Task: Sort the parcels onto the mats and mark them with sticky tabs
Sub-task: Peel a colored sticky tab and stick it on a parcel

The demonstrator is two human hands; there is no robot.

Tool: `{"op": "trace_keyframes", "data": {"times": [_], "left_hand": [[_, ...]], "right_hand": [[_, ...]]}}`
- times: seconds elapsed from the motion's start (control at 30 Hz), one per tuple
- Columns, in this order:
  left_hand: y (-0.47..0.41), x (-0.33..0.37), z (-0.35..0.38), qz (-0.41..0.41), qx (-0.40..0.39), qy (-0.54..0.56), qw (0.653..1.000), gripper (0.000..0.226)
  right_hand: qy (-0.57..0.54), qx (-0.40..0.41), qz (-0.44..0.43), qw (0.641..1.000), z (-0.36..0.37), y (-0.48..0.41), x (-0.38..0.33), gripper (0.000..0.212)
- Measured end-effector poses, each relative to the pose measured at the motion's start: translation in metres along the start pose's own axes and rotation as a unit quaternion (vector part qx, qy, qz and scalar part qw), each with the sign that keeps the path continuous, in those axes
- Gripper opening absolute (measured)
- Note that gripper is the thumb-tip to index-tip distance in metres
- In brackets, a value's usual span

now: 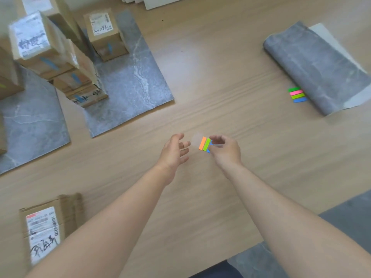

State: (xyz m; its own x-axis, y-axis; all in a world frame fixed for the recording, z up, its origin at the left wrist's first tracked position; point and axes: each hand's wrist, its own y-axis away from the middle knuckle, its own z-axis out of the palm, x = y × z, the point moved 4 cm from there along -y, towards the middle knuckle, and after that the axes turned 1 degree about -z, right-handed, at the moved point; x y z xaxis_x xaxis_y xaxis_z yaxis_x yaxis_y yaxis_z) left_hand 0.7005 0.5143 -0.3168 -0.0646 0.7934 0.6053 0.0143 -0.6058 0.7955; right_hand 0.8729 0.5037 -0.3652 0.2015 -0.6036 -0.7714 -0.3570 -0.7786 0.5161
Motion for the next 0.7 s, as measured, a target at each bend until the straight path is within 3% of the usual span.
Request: {"op": "trace_keyframes", "data": {"times": [0.2, 0.37, 0.57, 0.7], "left_hand": [[-0.025, -0.002, 0.016, -0.019, -0.009, -0.003, 1.0, 0.041], [-0.035, -0.001, 0.012, -0.021, -0.007, -0.016, 1.0, 0.044], [-0.039, 0.002, 0.011, -0.026, -0.021, -0.034, 0.999, 0.044], [-0.04, 0.001, 0.011, -0.028, -0.025, -0.036, 0.999, 0.043]], "right_hand": [[0.229, -0.089, -0.183, 0.952, 0.021, -0.033, -0.003, 0.027], [0.282, -0.088, -0.171, 0.94, 0.031, -0.046, -0.002, 0.038], [0.27, -0.087, -0.116, 0.952, 0.031, -0.053, -0.01, 0.03], [0.281, -0.09, -0.126, 0.947, 0.028, -0.053, -0.011, 0.018]]}}
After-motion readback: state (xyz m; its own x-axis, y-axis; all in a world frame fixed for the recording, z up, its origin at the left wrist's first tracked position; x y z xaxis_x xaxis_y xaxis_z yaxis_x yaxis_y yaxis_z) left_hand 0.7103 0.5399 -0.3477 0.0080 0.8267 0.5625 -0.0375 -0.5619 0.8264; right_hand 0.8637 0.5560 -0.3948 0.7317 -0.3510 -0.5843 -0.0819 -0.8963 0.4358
